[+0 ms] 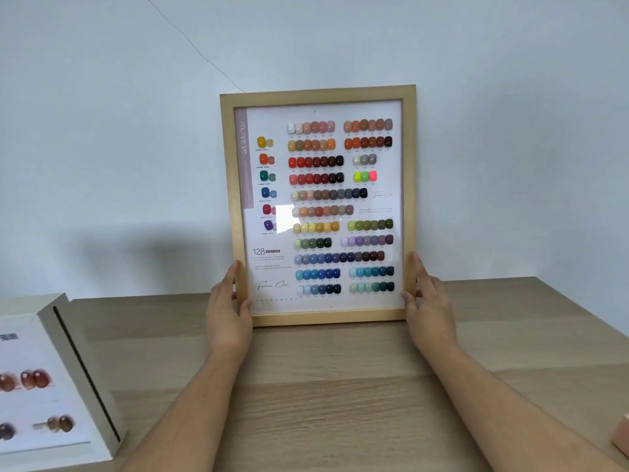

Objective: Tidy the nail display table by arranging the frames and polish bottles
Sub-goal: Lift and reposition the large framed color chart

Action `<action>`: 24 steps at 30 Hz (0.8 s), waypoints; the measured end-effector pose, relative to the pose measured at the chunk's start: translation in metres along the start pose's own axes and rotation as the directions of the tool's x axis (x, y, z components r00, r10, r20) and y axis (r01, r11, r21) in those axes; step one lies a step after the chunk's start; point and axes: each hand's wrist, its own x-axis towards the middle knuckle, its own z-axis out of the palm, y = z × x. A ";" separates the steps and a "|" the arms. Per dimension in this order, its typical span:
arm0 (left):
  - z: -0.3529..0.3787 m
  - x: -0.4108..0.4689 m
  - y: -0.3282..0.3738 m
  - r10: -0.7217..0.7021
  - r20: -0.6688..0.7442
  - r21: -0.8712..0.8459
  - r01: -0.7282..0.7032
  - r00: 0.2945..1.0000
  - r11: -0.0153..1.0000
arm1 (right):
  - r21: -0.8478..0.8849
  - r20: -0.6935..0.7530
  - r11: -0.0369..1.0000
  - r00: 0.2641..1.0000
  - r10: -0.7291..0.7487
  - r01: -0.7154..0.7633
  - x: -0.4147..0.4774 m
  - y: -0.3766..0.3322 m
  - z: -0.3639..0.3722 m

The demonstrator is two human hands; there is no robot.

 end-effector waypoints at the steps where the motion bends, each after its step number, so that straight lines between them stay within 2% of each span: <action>1: 0.000 0.000 0.000 0.003 0.000 0.011 -0.003 1.000 1.000 | 0.002 -0.003 1.000 1.000 0.001 -0.001 0.000 0.000 0.000; 8: -0.001 -0.002 0.000 0.013 0.005 0.015 -0.013 1.000 1.000 | 0.051 0.021 0.997 0.998 0.058 -0.060 0.000 0.001 -0.002; 17: -0.003 -0.005 0.007 -0.052 0.044 0.035 0.051 0.998 0.998 | 0.024 0.055 0.995 0.994 0.094 -0.096 -0.001 0.000 -0.002; 20: -0.007 -0.013 0.008 -0.103 0.110 -0.029 0.107 0.989 0.994 | -0.003 0.070 0.996 0.994 0.087 -0.087 -0.006 -0.004 -0.005; 24: -0.014 -0.036 0.020 -0.090 0.091 -0.029 0.093 0.992 0.995 | -0.005 0.032 0.999 0.998 0.053 -0.053 -0.024 -0.012 -0.013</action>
